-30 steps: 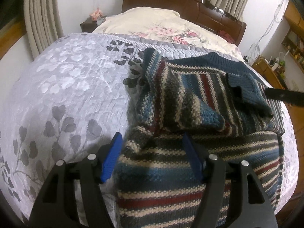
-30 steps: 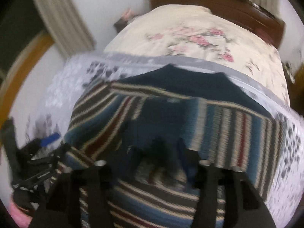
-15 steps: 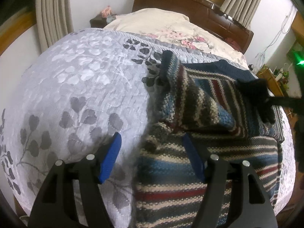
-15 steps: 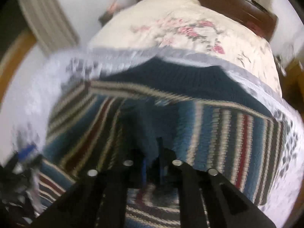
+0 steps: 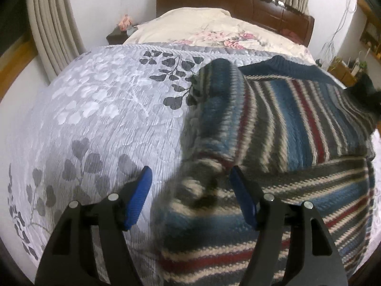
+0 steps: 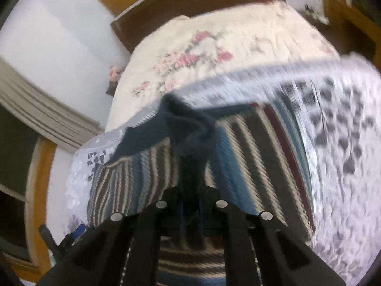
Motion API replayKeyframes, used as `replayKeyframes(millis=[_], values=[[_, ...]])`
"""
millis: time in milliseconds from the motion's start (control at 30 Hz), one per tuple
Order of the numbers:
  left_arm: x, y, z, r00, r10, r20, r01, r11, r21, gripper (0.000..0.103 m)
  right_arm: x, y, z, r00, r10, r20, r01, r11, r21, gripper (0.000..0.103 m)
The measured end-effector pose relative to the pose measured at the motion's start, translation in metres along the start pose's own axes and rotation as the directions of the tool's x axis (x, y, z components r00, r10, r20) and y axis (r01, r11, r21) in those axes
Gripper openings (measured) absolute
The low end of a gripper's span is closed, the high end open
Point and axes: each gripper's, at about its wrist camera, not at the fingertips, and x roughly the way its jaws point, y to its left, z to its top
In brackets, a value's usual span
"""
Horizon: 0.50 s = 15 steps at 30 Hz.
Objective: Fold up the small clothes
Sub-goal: 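Lift the dark cuff with the right gripper and lay it over the fold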
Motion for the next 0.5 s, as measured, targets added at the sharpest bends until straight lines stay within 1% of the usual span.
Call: replayKeyframes(millis=[33,100,167,200,233,267,433,467,500], values=[[0.004,0.0,0.001,1.0,0.007,-0.007,-0.007,1.0,0.002,0.068,0.004,-0.009,-0.003,1.0,-0.009,-0.014,0.01,1.0,0.009,0.021],[0.009,0.0,0.002,1.0,0.014,-0.015,-0.014,1.0,0.005,0.07,0.007,-0.021,-0.01,0.999,-0.032,-0.013,0.032,0.999,0.026,0.028],[0.011,-0.002,0.003,1.0,0.022,-0.018,-0.022,1.0,0.017,0.071,0.007,-0.037,-0.015,1.0,0.002,-0.013,-0.001,0.997,0.071,0.039],[0.01,-0.003,0.003,1.0,0.022,-0.019,-0.022,1.0,0.02,0.071,0.006,-0.042,-0.017,1.0,0.019,-0.016,-0.018,0.996,0.092,0.054],[0.009,-0.003,0.002,1.0,0.015,-0.021,-0.015,1.0,0.017,0.071,0.004,-0.048,-0.017,0.999,0.04,-0.013,-0.039,0.993,0.108,0.057],[0.005,-0.002,0.003,1.0,-0.007,-0.02,0.007,1.0,0.004,0.071,0.004,-0.05,-0.019,0.998,0.055,-0.009,-0.053,0.992,0.114,0.057],[-0.013,-0.009,0.007,0.998,-0.055,0.016,0.056,0.998,-0.01,0.071,-0.007,-0.064,-0.018,0.988,0.151,0.016,-0.152,0.973,0.171,0.057],[-0.016,-0.01,0.008,0.998,-0.065,0.022,0.065,0.998,-0.012,0.071,-0.01,-0.064,-0.018,0.989,0.147,0.026,-0.149,0.974,0.172,0.057],[-0.018,-0.011,0.009,0.997,-0.069,0.028,0.07,0.997,-0.015,0.071,-0.016,-0.064,-0.018,0.992,0.123,0.039,-0.127,0.978,0.168,0.057]])
